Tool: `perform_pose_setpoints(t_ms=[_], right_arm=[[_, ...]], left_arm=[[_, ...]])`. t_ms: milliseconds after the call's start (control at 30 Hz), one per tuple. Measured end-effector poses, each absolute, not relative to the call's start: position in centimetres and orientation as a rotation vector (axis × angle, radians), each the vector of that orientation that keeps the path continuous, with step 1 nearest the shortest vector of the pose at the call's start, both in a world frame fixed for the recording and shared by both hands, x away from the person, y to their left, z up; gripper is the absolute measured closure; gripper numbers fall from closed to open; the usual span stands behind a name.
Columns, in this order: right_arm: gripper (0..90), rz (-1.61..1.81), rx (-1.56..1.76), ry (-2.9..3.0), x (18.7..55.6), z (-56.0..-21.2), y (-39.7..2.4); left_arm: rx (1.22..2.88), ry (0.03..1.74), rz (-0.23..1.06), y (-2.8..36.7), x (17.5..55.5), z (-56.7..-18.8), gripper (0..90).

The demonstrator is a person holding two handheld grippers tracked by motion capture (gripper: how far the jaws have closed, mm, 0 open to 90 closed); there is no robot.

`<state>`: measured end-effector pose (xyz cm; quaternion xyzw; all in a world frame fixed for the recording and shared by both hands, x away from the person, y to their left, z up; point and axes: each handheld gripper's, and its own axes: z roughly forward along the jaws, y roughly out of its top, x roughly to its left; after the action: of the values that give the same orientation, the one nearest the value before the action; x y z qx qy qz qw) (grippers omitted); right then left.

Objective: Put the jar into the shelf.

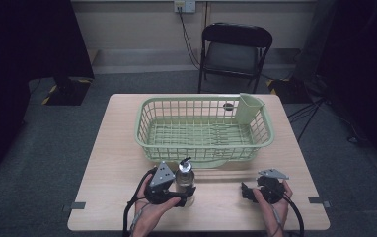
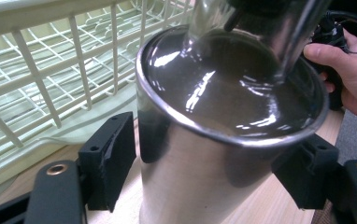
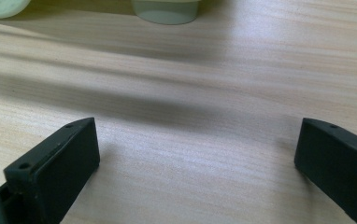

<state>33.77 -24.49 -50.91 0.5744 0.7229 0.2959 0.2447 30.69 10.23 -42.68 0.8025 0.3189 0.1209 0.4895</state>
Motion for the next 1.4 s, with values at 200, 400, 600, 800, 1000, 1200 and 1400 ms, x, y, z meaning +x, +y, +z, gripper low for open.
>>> perform_pose_setpoints(t_ms=[200, 400, 600, 800, 1000, 1200, 1400], right_arm=[[0.0, 0.808, 1.568, 1.974, 33.8, -50.9, -24.5], [0.0, 0.808, 1.568, 1.974, 33.8, -50.9, -24.5], [0.0, 0.807, 1.568, 1.975, 33.8, -50.9, -24.5], [0.0, 0.807, 1.569, 1.975, 33.8, -50.9, -24.5], [0.0, 0.807, 1.568, 1.975, 33.8, -50.9, -24.5], [0.0, 0.807, 1.569, 1.975, 33.8, -50.9, -24.5], [0.0, 0.807, 1.569, 1.974, 33.8, -50.9, -24.5]], left_arm=[[1.962, 0.757, 0.303, 10.0, 30.7, -42.7, 31.9], [1.972, 0.757, 0.320, 9.9, 30.6, -42.6, 32.9], [1.957, 0.767, 0.332, 9.9, 30.5, -42.6, 33.3], [1.953, 0.770, 0.341, 10.2, 30.4, -42.5, 33.7], [1.959, 0.768, 0.348, 10.2, 30.4, -42.4, 34.1], [1.944, 0.764, 0.348, 10.3, 30.3, -42.2, 34.3], [1.911, 0.758, 0.312, 10.6, 30.2, -41.6, 34.4]])
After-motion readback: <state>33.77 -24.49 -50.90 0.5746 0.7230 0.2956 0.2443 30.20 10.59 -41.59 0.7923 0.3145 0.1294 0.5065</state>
